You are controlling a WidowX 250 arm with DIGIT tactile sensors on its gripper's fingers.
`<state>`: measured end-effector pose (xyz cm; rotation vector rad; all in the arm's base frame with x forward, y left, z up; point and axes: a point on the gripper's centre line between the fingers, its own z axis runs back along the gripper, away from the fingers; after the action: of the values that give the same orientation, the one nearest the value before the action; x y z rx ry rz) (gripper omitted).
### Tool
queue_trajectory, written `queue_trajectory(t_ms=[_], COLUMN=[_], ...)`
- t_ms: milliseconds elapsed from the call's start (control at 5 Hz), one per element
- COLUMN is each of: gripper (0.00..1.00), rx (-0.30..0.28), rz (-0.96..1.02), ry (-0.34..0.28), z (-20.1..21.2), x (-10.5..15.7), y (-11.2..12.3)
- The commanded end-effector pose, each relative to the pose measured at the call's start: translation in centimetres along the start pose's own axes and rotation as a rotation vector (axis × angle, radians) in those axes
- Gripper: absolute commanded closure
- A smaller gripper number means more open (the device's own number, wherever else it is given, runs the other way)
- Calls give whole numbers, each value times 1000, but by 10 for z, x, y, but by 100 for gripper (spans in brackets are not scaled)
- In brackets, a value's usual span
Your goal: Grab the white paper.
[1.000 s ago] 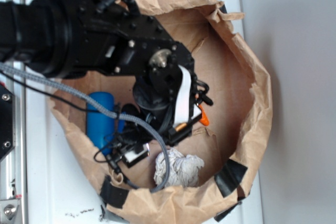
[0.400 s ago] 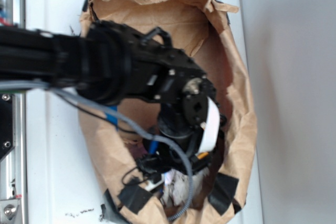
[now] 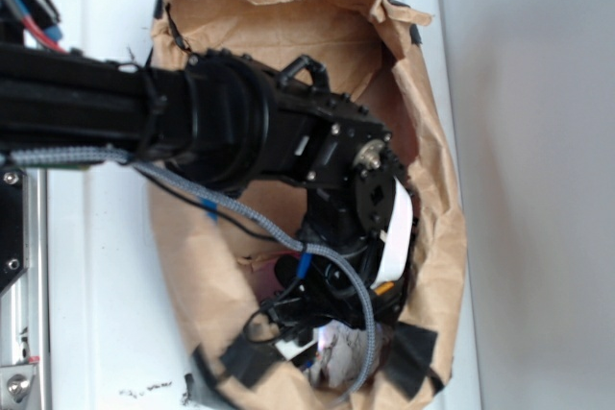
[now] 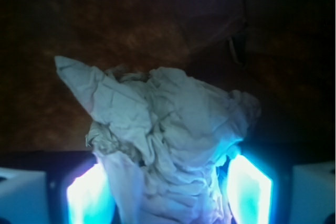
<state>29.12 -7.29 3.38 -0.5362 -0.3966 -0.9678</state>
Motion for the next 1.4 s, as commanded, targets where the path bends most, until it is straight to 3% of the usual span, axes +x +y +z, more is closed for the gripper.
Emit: queue_trajectory(t_ms=[0,200,400,600,800,1000,1200], gripper=[100,100,100,100,100,100,100], rx=[85,212,304,369,417,446,519], rz=[-72,-33,46,219,398,472,561], ry=[-10,-3,31,195,231,243,271], z=[26,57,85,104,140,163,177], x=[3,-6,-14,-17,-29,-32,-28], y=[-25,-33,-22,-7,9,11,1])
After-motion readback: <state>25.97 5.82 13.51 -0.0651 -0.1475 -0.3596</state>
